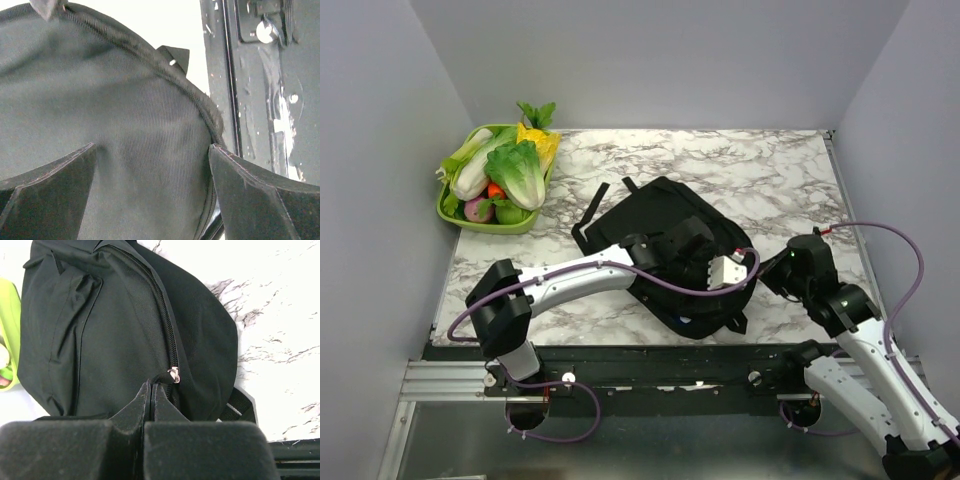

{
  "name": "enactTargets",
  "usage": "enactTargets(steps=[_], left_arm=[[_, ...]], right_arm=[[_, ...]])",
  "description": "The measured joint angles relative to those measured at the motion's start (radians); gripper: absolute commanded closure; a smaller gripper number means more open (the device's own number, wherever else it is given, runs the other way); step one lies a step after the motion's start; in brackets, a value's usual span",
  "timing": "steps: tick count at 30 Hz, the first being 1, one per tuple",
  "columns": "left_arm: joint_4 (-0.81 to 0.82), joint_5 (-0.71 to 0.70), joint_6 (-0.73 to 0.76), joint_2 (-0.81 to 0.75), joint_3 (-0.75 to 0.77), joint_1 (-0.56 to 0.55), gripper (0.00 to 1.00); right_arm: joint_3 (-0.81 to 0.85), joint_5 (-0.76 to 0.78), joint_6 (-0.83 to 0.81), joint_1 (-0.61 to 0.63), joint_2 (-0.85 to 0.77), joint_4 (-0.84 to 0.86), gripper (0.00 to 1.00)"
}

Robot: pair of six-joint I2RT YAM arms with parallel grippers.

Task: Pack the student bag
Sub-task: Zip the student bag at the center of the board.

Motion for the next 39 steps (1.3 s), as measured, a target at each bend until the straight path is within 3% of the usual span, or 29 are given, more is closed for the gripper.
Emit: enactTargets(steps=[12,17,20,21,24,25,30,39], left_arm=[[0.037,-0.06,-0.113,0.018,0.058,-0.137,0.01],[0.091,-0.166,-0.077,0.037,-0.004,-0.168,0.01],[0.148,-0.278,-0.024,0.058,-0.052,-0.164,0.01],[0.162,-0.317,0.0,0.062,-0.064,-0.158,0.03],[0.183,-0.37,0.039,0.063,-0.061,-0.136,0.21],[0.186,-0.381,0.048,0.063,-0.051,-0.126,0.28],[0.171,-0.383,0.069,0.064,0.025,-0.068,0.48],[0.085,-0.31,0.031,0.063,0.102,-0.049,0.46]], right_arm=[[-0.019,-0.018,0.008,-0.014,-0.085,-0.013,0.99],[-0.031,-0.018,0.014,-0.018,-0.116,-0.023,0.99],[-0.034,-0.018,0.014,-0.018,-0.133,-0.039,0.93],[-0.037,-0.018,0.014,-0.018,-0.141,-0.047,0.91],[-0.056,-0.018,0.018,-0.019,-0.167,-0.063,0.78],[-0.062,-0.017,0.02,-0.019,-0.179,-0.069,0.69],[-0.088,-0.018,0.029,-0.019,-0.207,-0.073,0.53],[-0.098,-0.019,0.032,-0.019,-0.216,-0.072,0.49]])
